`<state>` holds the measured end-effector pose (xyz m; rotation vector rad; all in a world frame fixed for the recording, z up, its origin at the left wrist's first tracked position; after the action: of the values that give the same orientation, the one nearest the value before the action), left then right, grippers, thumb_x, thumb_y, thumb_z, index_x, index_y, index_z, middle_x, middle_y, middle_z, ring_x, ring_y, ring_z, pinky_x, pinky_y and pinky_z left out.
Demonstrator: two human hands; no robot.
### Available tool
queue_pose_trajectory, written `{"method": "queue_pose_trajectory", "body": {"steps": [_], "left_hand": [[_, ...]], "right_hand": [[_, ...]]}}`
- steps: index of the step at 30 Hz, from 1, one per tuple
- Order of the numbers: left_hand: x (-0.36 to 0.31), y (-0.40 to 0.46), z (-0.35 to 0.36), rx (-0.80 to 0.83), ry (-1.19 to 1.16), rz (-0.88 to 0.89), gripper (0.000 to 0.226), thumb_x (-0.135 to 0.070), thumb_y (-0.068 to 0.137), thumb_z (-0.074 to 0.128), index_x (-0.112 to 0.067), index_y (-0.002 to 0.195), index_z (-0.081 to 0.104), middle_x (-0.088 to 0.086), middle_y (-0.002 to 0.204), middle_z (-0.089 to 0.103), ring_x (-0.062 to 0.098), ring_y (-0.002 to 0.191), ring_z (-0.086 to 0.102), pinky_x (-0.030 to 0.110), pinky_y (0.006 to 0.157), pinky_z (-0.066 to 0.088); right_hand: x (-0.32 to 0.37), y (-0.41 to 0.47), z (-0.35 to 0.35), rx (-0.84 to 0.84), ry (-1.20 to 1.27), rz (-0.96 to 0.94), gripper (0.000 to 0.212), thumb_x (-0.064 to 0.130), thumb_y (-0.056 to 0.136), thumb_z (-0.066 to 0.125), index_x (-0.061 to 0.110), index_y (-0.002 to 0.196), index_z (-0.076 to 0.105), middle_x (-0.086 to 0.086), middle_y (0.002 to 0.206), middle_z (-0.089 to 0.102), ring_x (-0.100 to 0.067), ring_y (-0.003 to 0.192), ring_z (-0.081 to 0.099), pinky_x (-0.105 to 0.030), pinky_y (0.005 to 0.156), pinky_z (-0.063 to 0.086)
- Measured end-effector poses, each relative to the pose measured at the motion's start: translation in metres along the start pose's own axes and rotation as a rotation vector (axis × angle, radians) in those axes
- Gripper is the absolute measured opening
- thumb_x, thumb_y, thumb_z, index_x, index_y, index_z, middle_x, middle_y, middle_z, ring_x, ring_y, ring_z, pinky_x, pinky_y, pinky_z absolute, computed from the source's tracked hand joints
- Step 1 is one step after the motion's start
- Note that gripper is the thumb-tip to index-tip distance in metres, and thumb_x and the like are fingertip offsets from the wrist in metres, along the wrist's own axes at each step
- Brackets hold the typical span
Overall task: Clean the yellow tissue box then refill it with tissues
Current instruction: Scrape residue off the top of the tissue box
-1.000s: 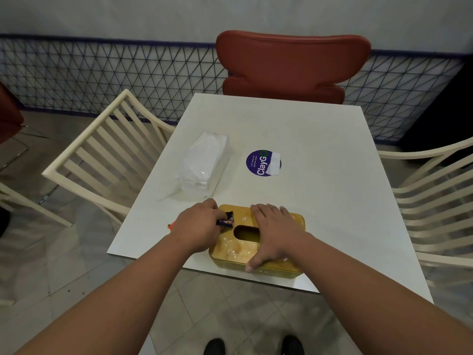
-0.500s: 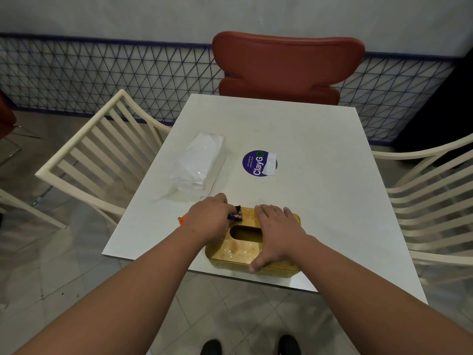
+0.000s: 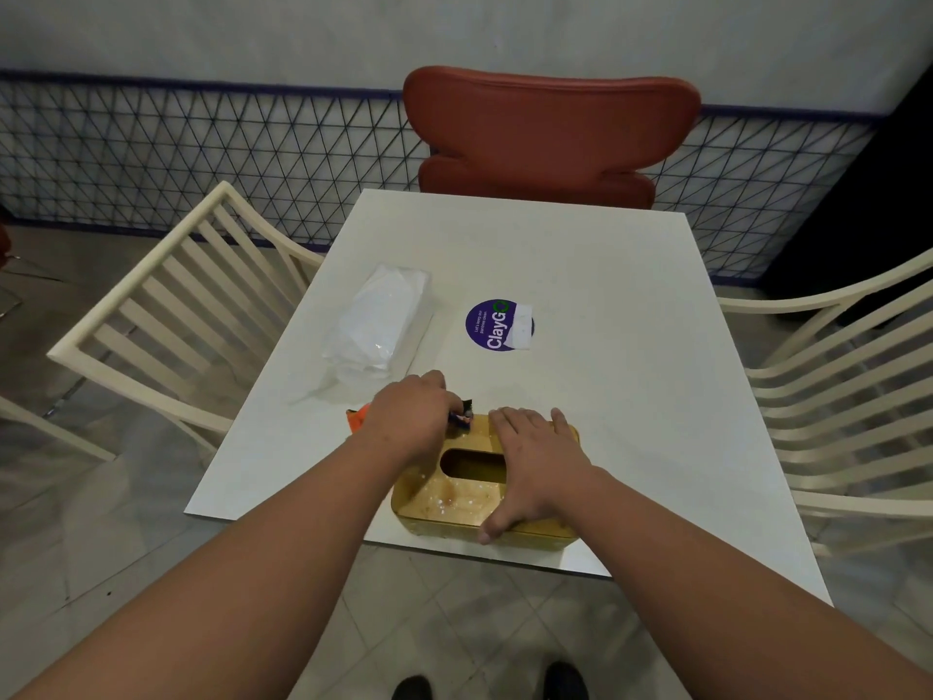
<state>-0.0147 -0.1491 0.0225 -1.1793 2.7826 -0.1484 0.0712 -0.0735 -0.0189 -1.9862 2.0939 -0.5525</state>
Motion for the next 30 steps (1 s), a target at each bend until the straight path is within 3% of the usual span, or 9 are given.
{"method": "queue_pose_trajectory", "body": {"steps": [4,9,14,19,25,28,30], "left_hand": [[0.009,-0.002,0.001,-0.002,0.003,-0.036,0.037,-0.035,0.090,0.063,-0.034,0.127,0.060,-0.002,0.113,0.055,0.018,0.095,0.055,0.027,0.078,0.050],[-0.015,0.002,0.000,0.002,-0.001,0.072,0.036,-0.034,0.090,0.063,-0.033,0.126,0.060,-0.002,0.113,0.055,0.018,0.095,0.053,0.028,0.078,0.050],[0.023,-0.016,0.002,0.044,-0.022,-0.024,0.034,-0.035,0.092,0.060,-0.033,0.125,0.061,-0.005,0.112,0.054,0.017,0.096,0.053,0.029,0.080,0.050],[-0.019,-0.021,0.004,0.005,-0.010,0.106,0.035,-0.030,0.092,0.061,-0.034,0.126,0.060,-0.004,0.117,0.055,0.017,0.099,0.052,0.025,0.075,0.040],[0.028,-0.031,0.003,0.039,-0.041,-0.006,0.032,-0.035,0.094,0.057,-0.036,0.125,0.061,-0.006,0.115,0.054,0.016,0.100,0.052,0.025,0.076,0.045],[0.029,-0.032,0.004,0.052,-0.047,-0.030,0.032,-0.035,0.095,0.055,-0.036,0.127,0.060,-0.006,0.116,0.053,0.016,0.101,0.052,0.026,0.077,0.046],[0.020,-0.029,0.002,0.042,-0.051,-0.029,0.033,-0.035,0.095,0.055,-0.037,0.127,0.059,-0.006,0.115,0.053,0.016,0.100,0.052,0.026,0.078,0.046]], "right_hand": [[0.000,-0.001,0.000,-0.003,0.013,0.001,0.140,0.082,0.046,0.069,0.020,0.151,0.002,-0.001,0.159,0.011,-0.026,0.146,0.010,-0.055,0.117,0.002],[0.001,-0.001,-0.001,0.004,0.010,0.002,0.140,0.082,0.046,0.069,0.020,0.151,0.002,0.000,0.159,0.011,-0.026,0.146,0.011,-0.054,0.118,0.003],[0.000,-0.001,0.000,0.007,0.027,0.004,0.140,0.082,0.046,0.069,0.020,0.151,0.002,-0.001,0.159,0.011,-0.026,0.146,0.011,-0.053,0.118,0.003],[0.000,0.000,-0.001,-0.007,0.044,-0.009,0.139,0.084,0.046,0.068,0.021,0.151,0.003,-0.001,0.159,0.013,-0.026,0.145,0.012,-0.050,0.119,0.005],[-0.002,-0.003,0.000,0.022,0.021,-0.031,0.142,0.084,0.047,0.068,0.020,0.152,-0.004,-0.001,0.161,0.002,-0.027,0.148,0.003,-0.051,0.119,0.001],[-0.013,-0.006,0.001,0.056,-0.001,0.001,0.146,0.084,0.047,0.067,0.019,0.152,-0.011,-0.003,0.161,-0.008,-0.026,0.148,-0.006,-0.052,0.119,-0.003],[-0.016,-0.008,0.002,0.071,-0.004,0.013,0.146,0.083,0.048,0.069,0.018,0.152,-0.010,-0.003,0.162,-0.005,-0.027,0.148,-0.004,-0.051,0.119,-0.002]]}}
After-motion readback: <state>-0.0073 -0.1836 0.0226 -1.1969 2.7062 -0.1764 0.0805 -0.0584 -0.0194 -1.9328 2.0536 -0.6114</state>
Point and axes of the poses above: each hand's wrist, its own y-axis towards the middle knuckle, its own z-axis out of the palm, x = y × z, the point moved 10 cm from there along y, towards the middle knuckle
